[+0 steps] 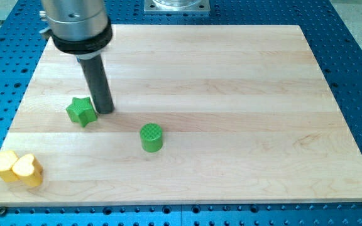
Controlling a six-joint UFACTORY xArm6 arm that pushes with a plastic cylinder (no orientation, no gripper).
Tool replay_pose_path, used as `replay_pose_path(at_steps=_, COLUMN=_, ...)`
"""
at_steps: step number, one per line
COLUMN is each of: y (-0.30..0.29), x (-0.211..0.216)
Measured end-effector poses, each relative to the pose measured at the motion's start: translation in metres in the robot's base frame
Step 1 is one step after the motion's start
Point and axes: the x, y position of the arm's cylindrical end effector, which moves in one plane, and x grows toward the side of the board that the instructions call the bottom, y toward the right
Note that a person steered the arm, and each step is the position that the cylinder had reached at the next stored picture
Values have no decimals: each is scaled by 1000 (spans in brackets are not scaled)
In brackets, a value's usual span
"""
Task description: Push the green star into the yellow blocks
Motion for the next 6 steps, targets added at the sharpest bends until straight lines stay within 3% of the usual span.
replay_pose_path(at_steps=3, y=-52, x=56)
replay_pose_path(at_steps=4, y=-51, x=-8)
replay_pose_path(at_steps=6, y=-84, x=73)
